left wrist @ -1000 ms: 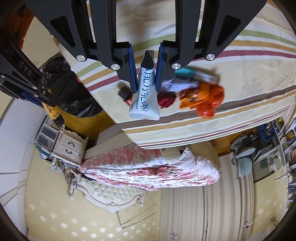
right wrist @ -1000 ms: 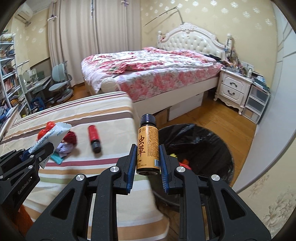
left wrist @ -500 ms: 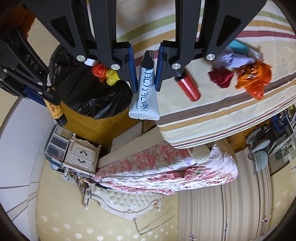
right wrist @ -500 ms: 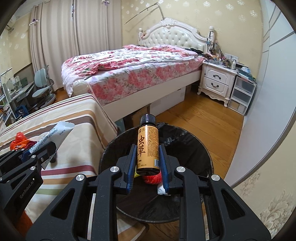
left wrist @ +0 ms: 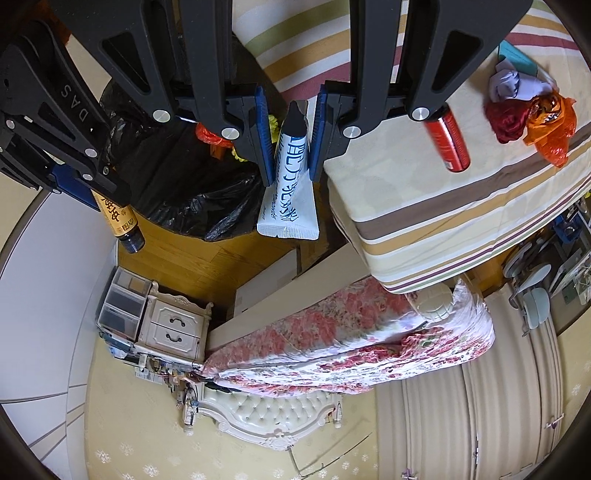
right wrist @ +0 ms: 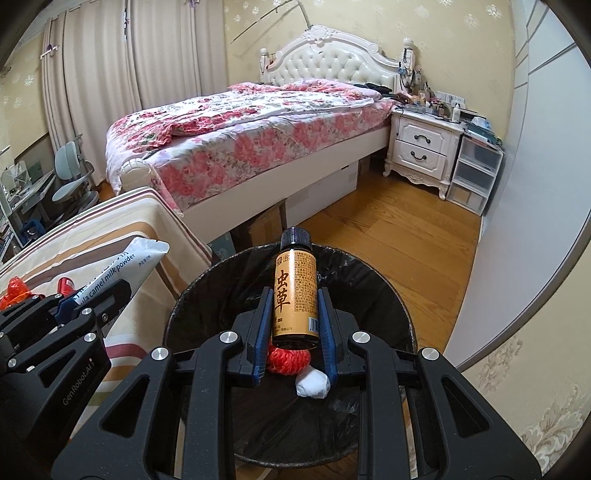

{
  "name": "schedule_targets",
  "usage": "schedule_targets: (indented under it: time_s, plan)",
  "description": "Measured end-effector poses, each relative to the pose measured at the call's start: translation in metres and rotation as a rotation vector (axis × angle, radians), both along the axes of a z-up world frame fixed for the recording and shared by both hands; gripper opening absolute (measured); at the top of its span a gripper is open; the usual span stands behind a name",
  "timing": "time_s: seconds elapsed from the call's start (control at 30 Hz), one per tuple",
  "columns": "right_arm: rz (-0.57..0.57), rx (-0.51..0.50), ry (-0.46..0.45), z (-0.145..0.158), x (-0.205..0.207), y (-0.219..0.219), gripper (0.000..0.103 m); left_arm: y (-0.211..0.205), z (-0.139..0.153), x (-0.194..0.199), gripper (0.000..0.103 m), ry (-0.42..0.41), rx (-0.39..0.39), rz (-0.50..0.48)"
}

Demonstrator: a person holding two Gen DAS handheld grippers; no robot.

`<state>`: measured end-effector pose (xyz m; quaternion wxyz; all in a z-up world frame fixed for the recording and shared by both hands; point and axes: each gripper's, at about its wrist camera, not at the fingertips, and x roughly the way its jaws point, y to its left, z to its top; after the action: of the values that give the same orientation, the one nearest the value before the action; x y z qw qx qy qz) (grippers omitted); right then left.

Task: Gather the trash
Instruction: 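Carry the tube and gold bottle over the black bin and open both tools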

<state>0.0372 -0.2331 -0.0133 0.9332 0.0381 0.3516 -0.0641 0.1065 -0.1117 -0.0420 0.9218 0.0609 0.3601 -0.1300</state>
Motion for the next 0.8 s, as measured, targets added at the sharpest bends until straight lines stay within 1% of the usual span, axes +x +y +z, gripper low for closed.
schedule_targets:
  time_s: [0.4, 0.47, 0.53, 0.57, 0.6, 0.63, 0.67, 0.8]
  plan:
    - [-0.019, 0.006, 0.014, -0.005, 0.006, -0.011, 0.024, -0.016, -0.006, 0.006, 0.021, -0.005, 0.039, -0.016]
    - [-0.021, 0.005, 0.017, -0.006, 0.007, -0.012, 0.024, -0.016, -0.007, 0.005, 0.028, -0.006, 0.043, -0.013]
    - [-0.031, 0.001, 0.013, -0.007, 0.008, -0.014, 0.025, -0.017, -0.007, 0.007, 0.044, -0.009, 0.048, -0.003]
    - [-0.035, 0.000, 0.013, -0.007, 0.008, -0.014, 0.027, -0.016, -0.006, 0.007, 0.048, -0.011, 0.047, 0.001]
    - [-0.042, 0.001, 0.014, -0.008, 0.008, -0.016, 0.029, -0.015, -0.006, 0.007, 0.056, -0.015, 0.044, 0.008]
    - [-0.049, 0.002, 0.014, -0.008, 0.009, -0.016, 0.034, -0.014, -0.005, 0.006, 0.059, -0.018, 0.042, 0.015]
    - [-0.057, 0.001, 0.013, -0.008, 0.009, -0.017, 0.037, -0.012, -0.004, 0.006, 0.059, -0.021, 0.041, 0.020]
    - [-0.072, -0.003, 0.010, -0.008, 0.006, -0.020, 0.039, -0.008, -0.004, 0.005, 0.066, -0.019, 0.041, 0.033]
